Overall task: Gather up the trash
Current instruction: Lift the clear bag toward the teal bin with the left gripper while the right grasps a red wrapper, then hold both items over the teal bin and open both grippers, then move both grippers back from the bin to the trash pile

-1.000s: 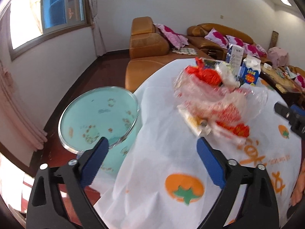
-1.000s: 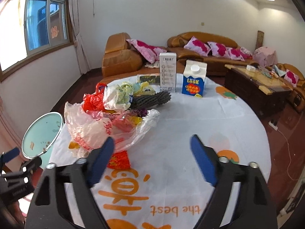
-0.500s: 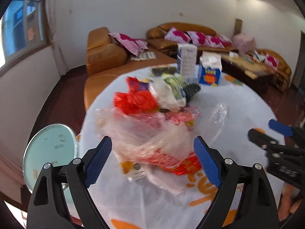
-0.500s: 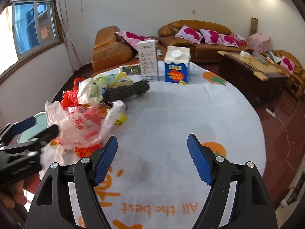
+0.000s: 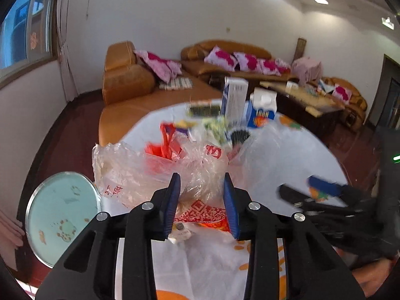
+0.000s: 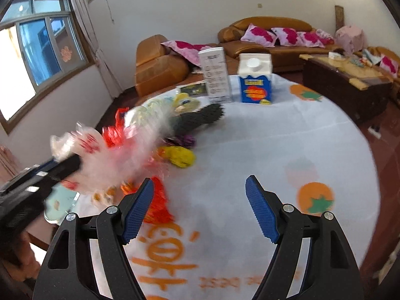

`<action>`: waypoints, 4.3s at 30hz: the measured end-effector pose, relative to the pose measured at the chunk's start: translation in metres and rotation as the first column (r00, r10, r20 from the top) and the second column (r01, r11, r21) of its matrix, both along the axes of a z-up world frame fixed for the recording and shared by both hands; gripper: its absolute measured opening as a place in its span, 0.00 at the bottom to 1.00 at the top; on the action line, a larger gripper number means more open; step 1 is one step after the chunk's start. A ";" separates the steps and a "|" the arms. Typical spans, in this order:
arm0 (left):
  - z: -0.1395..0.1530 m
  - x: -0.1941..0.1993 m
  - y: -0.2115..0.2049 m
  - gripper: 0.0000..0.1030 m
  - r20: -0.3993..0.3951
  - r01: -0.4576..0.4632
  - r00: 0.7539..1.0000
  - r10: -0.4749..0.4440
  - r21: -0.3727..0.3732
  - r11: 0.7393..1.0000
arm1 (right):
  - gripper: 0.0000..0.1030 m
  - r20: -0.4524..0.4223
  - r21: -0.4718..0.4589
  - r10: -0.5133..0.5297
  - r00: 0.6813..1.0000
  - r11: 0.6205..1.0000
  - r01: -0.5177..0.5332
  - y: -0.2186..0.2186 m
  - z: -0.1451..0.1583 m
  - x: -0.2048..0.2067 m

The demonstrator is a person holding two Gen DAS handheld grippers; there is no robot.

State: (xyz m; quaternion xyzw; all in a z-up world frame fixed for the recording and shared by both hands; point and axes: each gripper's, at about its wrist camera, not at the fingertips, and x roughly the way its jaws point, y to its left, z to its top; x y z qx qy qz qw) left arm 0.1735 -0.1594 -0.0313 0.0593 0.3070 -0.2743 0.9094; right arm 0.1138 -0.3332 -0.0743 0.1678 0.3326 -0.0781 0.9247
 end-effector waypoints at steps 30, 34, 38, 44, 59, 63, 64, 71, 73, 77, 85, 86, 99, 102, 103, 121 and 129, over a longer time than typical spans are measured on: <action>0.037 -0.003 0.140 0.33 0.019 -0.309 0.949 0.314 -0.139 0.941 | 0.11 -0.125 -0.005 0.113 0.986 0.993 -0.114 0.039 -0.026 0.026; 0.027 0.001 0.152 0.33 -0.003 -0.352 0.935 0.355 -0.127 0.927 | 0.10 -0.079 -0.064 0.042 0.996 0.997 -0.047 0.023 -0.004 0.007; 0.020 0.001 0.160 0.33 -0.016 -0.375 0.926 0.376 -0.123 0.919 | 0.10 -0.018 -0.102 -0.037 0.999 0.994 0.035 0.008 0.017 -0.009; 0.017 0.000 0.173 0.34 0.006 -0.429 0.902 0.432 -0.096 0.898 | 0.09 0.090 -0.097 -0.085 0.992 0.991 0.094 -0.014 0.061 -0.025; 0.001 0.009 0.210 0.34 0.001 -0.571 0.821 0.571 -0.037 0.820 | 0.09 0.155 -0.031 0.209 0.966 0.978 -0.206 0.099 0.079 0.028; -0.008 0.017 0.215 0.34 0.000 -0.594 0.805 0.594 0.004 0.805 | 0.09 0.126 -0.054 0.300 0.946 0.954 -0.295 0.146 0.064 0.053; -0.011 0.020 0.216 0.34 -0.009 -0.596 0.803 0.596 0.011 0.803 | 0.09 0.114 -0.052 0.315 0.942 0.949 -0.311 0.155 0.060 0.058; -0.031 0.040 0.208 0.34 -0.028 -0.599 0.797 0.603 0.082 0.796 | 0.09 0.022 -0.062 0.392 0.920 0.918 -0.390 0.206 0.027 0.092; -0.036 0.046 0.207 0.34 -0.036 -0.602 0.793 0.608 0.104 0.791 | 0.09 -0.001 -0.050 0.407 0.913 0.912 -0.406 0.215 0.020 0.099; -0.045 0.055 0.206 0.34 -0.049 -0.600 0.792 0.609 0.128 0.790 | 0.09 -0.039 -0.032 0.427 0.904 0.903 -0.428 0.230 0.007 0.111; -0.053 0.064 0.206 0.34 -0.059 -0.599 0.788 0.613 0.154 0.786 | 0.13 -0.095 0.045 0.474 0.875 0.880 -0.472 0.240 -0.013 0.126; -0.053 0.065 0.205 0.34 -0.062 -0.600 0.787 0.614 0.155 0.785 | 0.18 -0.107 0.068 0.485 0.868 0.875 -0.480 0.240 -0.015 0.128; -0.052 0.068 0.197 0.36 -0.054 -0.582 0.802 0.595 0.156 0.798 | 0.31 -0.042 0.026 0.373 0.927 0.928 -0.373 0.197 0.009 0.099; -0.054 0.067 0.195 0.49 -0.045 -0.583 0.802 0.596 0.161 0.797 | 0.33 -0.030 0.024 0.342 0.939 0.940 -0.341 0.183 0.012 0.089; -0.053 0.066 0.193 0.58 -0.036 -0.584 0.801 0.597 0.168 0.794 | 0.33 -0.028 0.023 0.333 0.943 0.943 -0.332 0.180 0.013 0.086; -0.013 0.034 0.132 0.93 0.109 -0.571 0.820 0.561 0.213 0.793 | 0.48 -0.011 0.014 0.135 0.991 0.991 -0.135 0.098 0.021 0.037; -0.002 0.020 0.089 0.94 0.140 -0.516 0.857 0.496 0.229 0.826 | 0.48 -0.001 0.015 0.046 0.999 0.999 -0.046 0.059 0.024 0.011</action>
